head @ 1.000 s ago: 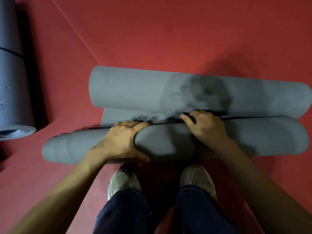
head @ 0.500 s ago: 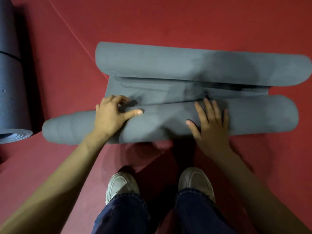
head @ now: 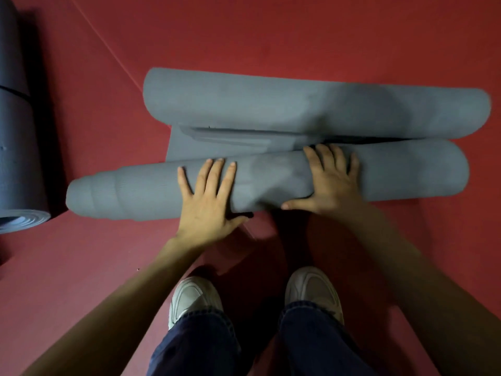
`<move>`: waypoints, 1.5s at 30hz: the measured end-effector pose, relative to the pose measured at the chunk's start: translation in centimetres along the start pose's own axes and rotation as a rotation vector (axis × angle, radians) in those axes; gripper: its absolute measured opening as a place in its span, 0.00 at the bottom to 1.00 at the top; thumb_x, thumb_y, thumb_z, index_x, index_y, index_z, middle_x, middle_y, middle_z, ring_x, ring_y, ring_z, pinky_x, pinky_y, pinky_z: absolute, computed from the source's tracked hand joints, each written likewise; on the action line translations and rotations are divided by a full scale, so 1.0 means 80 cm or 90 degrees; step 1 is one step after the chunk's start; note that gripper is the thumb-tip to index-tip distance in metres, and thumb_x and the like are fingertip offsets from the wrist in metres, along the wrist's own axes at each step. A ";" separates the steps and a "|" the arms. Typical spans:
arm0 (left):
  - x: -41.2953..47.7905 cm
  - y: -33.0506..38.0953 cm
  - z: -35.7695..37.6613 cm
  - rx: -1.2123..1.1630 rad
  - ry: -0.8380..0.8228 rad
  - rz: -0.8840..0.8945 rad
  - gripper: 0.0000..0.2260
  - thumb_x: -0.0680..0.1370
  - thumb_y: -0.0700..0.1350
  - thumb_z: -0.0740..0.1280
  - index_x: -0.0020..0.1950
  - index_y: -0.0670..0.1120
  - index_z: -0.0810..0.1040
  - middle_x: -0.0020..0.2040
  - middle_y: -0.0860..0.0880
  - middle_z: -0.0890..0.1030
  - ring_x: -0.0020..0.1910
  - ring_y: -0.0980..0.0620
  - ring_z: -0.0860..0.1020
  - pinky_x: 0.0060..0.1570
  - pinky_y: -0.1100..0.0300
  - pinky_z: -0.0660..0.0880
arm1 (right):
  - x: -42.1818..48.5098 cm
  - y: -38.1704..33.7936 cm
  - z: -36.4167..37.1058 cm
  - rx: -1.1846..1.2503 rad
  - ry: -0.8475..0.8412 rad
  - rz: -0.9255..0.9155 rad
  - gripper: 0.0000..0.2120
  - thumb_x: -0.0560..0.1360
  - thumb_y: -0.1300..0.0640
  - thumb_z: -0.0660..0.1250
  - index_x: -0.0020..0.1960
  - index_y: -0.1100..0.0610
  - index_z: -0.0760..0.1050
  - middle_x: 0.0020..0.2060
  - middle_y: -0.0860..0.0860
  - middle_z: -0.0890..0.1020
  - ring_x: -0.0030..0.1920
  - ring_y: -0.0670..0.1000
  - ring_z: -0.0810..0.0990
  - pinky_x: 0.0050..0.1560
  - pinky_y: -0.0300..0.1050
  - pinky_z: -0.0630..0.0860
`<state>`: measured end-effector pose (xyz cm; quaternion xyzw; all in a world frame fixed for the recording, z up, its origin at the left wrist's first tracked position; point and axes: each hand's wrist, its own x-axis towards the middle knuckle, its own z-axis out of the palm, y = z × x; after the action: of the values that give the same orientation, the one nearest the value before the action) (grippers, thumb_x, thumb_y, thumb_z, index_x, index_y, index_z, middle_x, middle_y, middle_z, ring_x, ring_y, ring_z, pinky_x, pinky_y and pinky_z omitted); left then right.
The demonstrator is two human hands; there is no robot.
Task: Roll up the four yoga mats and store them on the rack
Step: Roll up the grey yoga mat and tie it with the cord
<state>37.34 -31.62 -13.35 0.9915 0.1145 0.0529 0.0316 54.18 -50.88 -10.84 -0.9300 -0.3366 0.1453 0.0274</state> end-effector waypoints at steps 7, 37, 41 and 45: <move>0.083 -0.032 -0.025 -0.003 -0.180 -0.011 0.57 0.55 0.73 0.71 0.75 0.45 0.60 0.71 0.44 0.67 0.69 0.43 0.66 0.66 0.35 0.56 | 0.041 0.011 -0.003 -0.011 0.153 -0.091 0.47 0.65 0.21 0.49 0.70 0.53 0.69 0.64 0.58 0.74 0.66 0.59 0.70 0.67 0.64 0.58; 0.119 -0.047 -0.023 0.029 -0.084 0.045 0.51 0.54 0.68 0.76 0.68 0.40 0.68 0.58 0.40 0.73 0.56 0.39 0.71 0.59 0.41 0.65 | 0.094 -0.002 -0.053 -0.119 -0.051 -0.122 0.60 0.52 0.34 0.77 0.75 0.51 0.53 0.66 0.54 0.63 0.67 0.57 0.61 0.68 0.69 0.54; 0.076 -0.038 -0.019 0.018 -0.018 0.063 0.47 0.55 0.68 0.72 0.64 0.40 0.69 0.54 0.40 0.75 0.50 0.40 0.73 0.53 0.43 0.68 | 0.048 -0.009 -0.034 -0.139 -0.011 -0.130 0.57 0.53 0.36 0.77 0.74 0.54 0.58 0.66 0.57 0.66 0.66 0.59 0.64 0.67 0.65 0.58; 0.021 -0.025 -0.026 -0.002 -0.041 0.062 0.46 0.57 0.69 0.68 0.65 0.40 0.70 0.56 0.40 0.75 0.51 0.41 0.73 0.54 0.44 0.68 | 0.002 -0.011 -0.010 -0.122 0.019 -0.156 0.55 0.48 0.33 0.74 0.70 0.55 0.66 0.59 0.58 0.72 0.59 0.61 0.69 0.61 0.64 0.63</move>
<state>38.31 -29.22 -11.30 0.9971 0.0650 0.0223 0.0340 54.00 -50.07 -10.01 -0.8822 -0.4597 0.0940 -0.0389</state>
